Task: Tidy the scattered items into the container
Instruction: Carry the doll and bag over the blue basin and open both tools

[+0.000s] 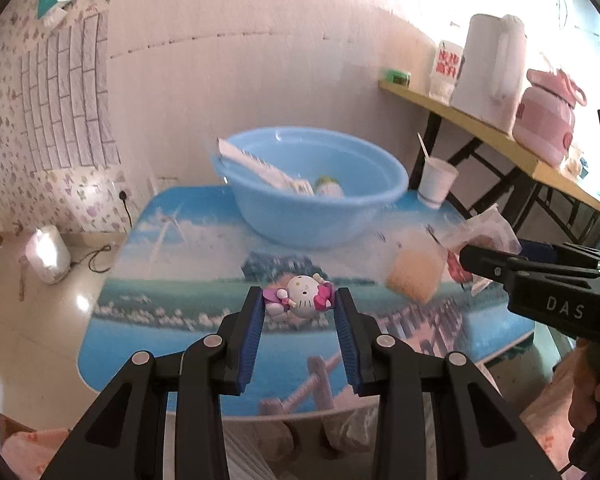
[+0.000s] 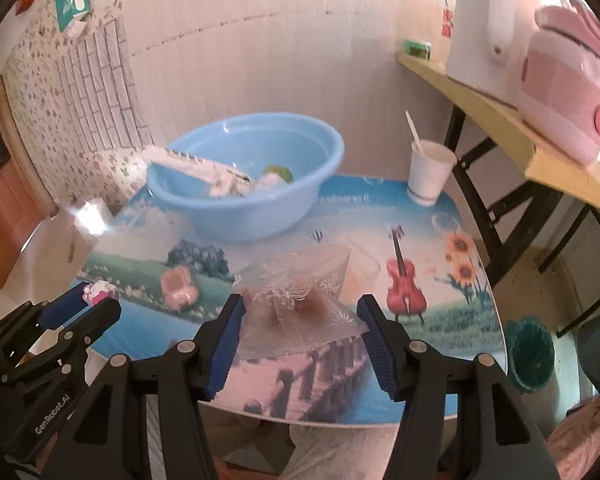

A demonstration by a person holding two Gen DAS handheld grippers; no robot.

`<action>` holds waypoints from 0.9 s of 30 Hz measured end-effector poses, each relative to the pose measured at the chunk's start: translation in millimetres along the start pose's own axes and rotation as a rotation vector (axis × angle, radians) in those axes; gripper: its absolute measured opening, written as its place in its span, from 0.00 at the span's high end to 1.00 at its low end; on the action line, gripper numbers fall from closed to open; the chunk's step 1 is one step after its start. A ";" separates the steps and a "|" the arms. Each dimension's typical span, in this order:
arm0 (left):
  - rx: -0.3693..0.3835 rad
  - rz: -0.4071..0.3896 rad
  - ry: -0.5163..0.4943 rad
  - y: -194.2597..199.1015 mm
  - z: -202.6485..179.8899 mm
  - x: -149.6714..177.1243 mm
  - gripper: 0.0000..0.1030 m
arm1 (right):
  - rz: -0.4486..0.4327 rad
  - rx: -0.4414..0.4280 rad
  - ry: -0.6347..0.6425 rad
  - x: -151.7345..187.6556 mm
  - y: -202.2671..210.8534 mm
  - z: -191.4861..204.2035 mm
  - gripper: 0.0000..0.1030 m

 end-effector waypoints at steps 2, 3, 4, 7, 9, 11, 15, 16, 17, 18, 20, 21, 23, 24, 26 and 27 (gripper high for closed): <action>0.006 -0.012 0.012 1.0 3.4 -7.9 0.68 | -0.016 -0.010 0.004 -8.2 3.6 3.5 0.42; 0.008 -0.015 0.015 0.9 5.1 -10.6 0.68 | -0.026 -0.013 0.007 -13.3 4.9 4.9 0.42; 0.006 -0.019 0.013 1.6 6.4 -13.7 0.68 | -0.037 -0.016 0.008 -18.2 6.3 6.4 0.42; -0.010 -0.046 -0.004 2.6 9.9 -26.1 0.68 | -0.060 -0.025 0.006 -31.7 8.7 9.3 0.42; -0.015 -0.065 -0.010 2.5 13.8 -36.2 0.68 | -0.074 -0.031 0.008 -40.4 8.4 11.8 0.42; -0.020 -0.080 -0.011 1.4 16.7 -45.1 0.68 | -0.090 -0.037 0.011 -49.0 6.6 14.8 0.42; -0.030 -0.100 -0.022 -5.3 22.5 -60.5 0.68 | -0.138 -0.039 0.013 -63.5 5.1 20.5 0.42; -0.030 -0.107 -0.025 -7.7 24.0 -65.0 0.68 | -0.147 -0.043 0.010 -67.2 4.2 22.5 0.42; -0.031 -0.111 -0.027 -9.2 23.8 -67.5 0.68 | -0.154 -0.049 0.007 -71.7 2.2 24.2 0.42; -0.031 -0.116 -0.031 -11.4 25.0 -71.3 0.68 | -0.159 -0.052 0.006 -75.2 0.1 25.9 0.42; -0.034 -0.135 -0.038 -14.4 27.7 -78.7 0.68 | -0.170 -0.054 0.005 -82.2 -4.3 28.9 0.42; -0.036 -0.145 -0.043 -15.4 28.8 -82.1 0.68 | -0.179 -0.057 0.005 -87.4 -7.2 30.2 0.42; -0.040 -0.161 -0.054 -19.8 31.0 -90.4 0.68 | -0.196 -0.062 -0.005 -94.3 -10.3 31.5 0.42; -0.041 -0.165 -0.057 -22.2 31.8 -93.4 0.68 | -0.209 -0.066 -0.007 -99.6 -12.8 32.4 0.42; -0.041 -0.172 -0.061 -28.2 34.1 -99.0 0.68 | -0.227 -0.066 -0.011 -107.0 -17.1 34.4 0.42; -0.040 -0.176 -0.063 -32.1 35.5 -102.2 0.68 | -0.233 -0.068 -0.015 -110.4 -20.0 35.1 0.42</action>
Point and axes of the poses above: each gripper's, at about its wrist camera, not at the fingertips, and y roughly against the way its jaws point, z to its left, x to its underside, the point moved 8 cm from there along -y, roughly the way its jaws point, and after that the axes turned 13 degrees about x, right-handed, at the moved point
